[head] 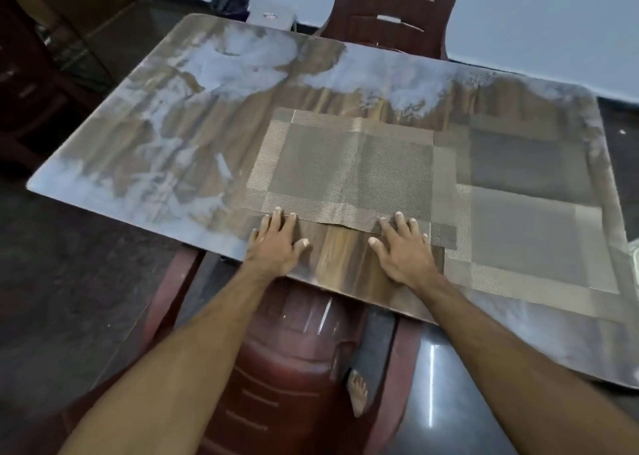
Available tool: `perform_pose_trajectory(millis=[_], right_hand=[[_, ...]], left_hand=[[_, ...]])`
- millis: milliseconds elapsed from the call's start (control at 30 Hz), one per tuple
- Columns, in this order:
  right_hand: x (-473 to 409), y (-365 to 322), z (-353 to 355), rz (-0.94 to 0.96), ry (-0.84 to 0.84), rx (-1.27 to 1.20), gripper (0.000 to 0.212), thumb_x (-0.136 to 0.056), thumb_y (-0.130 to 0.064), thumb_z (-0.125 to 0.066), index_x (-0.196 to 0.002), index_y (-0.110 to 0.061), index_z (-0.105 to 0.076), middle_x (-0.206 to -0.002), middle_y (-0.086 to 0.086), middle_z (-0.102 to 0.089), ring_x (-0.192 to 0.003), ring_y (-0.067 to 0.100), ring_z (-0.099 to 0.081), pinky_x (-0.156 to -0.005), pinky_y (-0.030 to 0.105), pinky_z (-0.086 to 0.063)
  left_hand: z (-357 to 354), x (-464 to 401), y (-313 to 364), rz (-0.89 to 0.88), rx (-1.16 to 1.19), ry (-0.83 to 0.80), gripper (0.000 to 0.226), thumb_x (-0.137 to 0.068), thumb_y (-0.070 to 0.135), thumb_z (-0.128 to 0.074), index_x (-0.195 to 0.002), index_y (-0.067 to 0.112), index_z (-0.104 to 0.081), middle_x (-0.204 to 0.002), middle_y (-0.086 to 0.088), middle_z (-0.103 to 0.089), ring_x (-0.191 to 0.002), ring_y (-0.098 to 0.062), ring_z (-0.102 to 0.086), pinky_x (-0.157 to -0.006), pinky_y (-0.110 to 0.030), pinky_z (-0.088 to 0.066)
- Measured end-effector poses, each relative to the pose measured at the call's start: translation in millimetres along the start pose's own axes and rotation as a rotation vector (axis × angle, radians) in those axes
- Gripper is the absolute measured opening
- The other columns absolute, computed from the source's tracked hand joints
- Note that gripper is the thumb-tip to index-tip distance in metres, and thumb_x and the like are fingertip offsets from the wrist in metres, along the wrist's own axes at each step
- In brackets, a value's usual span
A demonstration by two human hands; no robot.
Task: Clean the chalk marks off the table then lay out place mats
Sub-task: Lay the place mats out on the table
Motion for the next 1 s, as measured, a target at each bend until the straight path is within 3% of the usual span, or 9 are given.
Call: perform_pose_trajectory(millis=[367, 533, 633, 767, 900, 1000], right_hand=[[-134.2, -1.6, 35.1, -0.016, 0.177, -0.015, 0.062, -0.1, -0.061, -0.026, -0.156, -0.034, -0.021, -0.166, -0.002, -0.01, -0.152, 0.026, -0.006, -0.122, 0.052, -0.008], [-177.0, 6.6, 51.3, 0.0, 0.254, -0.06, 0.064, -0.1, -0.061, -0.026, -0.156, -0.029, -0.023, -0.166, -0.003, -0.013, -0.153, 0.022, -0.008, -0.122, 0.048, -0.008], [-188.0, 16.5, 56.7, 0.009, 0.331, -0.164, 0.068, -0.099, -0.06, -0.03, -0.153, -0.019, -0.031, -0.164, 0.004, -0.018, -0.152, 0.022, -0.011, -0.123, 0.044, -0.011], [-194.5, 29.6, 63.4, -0.015, 0.406, -0.125, 0.064, -0.099, -0.059, -0.028, -0.15, -0.022, -0.038, -0.158, 0.013, -0.026, -0.149, 0.027, -0.017, -0.122, 0.047, -0.013], [-193.9, 34.0, 66.9, -0.079, 0.513, -0.077, 0.066, -0.098, -0.062, -0.025, -0.148, -0.024, -0.043, -0.152, 0.01, -0.036, -0.145, 0.026, -0.025, -0.122, 0.046, -0.014], [-195.8, 37.0, 64.6, -0.121, 0.52, -0.087, 0.07, -0.097, -0.063, -0.025, -0.15, -0.018, -0.039, -0.158, 0.007, -0.032, -0.149, 0.025, -0.018, -0.123, 0.047, -0.01]], left_hand=[[48.7, -165.9, -15.2, -0.04, -0.014, 0.031, 0.07, -0.097, 0.059, -0.037, -0.156, 0.031, -0.012, -0.166, 0.001, 0.003, -0.151, -0.033, 0.0, -0.121, -0.053, -0.009], [63.7, -215.9, -11.2, -0.06, -0.008, 0.063, 0.069, -0.097, 0.058, -0.038, -0.156, 0.032, -0.014, -0.166, 0.002, 0.002, -0.151, -0.033, 0.001, -0.12, -0.053, -0.008], [71.7, -237.4, -9.2, -0.106, -0.013, 0.095, 0.069, -0.098, 0.055, -0.039, -0.156, 0.026, -0.018, -0.166, -0.006, -0.003, -0.151, -0.032, -0.002, -0.122, -0.05, -0.009], [78.9, -251.7, -8.9, -0.131, -0.027, 0.189, 0.067, -0.097, 0.056, -0.04, -0.156, 0.028, -0.021, -0.165, -0.004, -0.009, -0.151, -0.03, -0.008, -0.12, -0.051, -0.013], [80.7, -259.0, -0.6, -0.158, -0.007, 0.267, 0.066, -0.096, 0.058, -0.038, -0.154, 0.027, -0.026, -0.164, -0.005, -0.014, -0.15, -0.028, -0.01, -0.119, -0.052, -0.012], [75.3, -255.8, -0.1, -0.158, -0.005, 0.319, 0.065, -0.096, 0.059, -0.034, -0.154, 0.031, -0.023, -0.164, -0.003, -0.012, -0.151, -0.025, -0.006, -0.12, -0.049, -0.006]])
Point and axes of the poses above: each hand's wrist, its own x-axis away from the middle knuckle, its own z-axis out of the back of the hand, y = z × x, the point moved 6 cm from there along -x, towards the middle knuckle
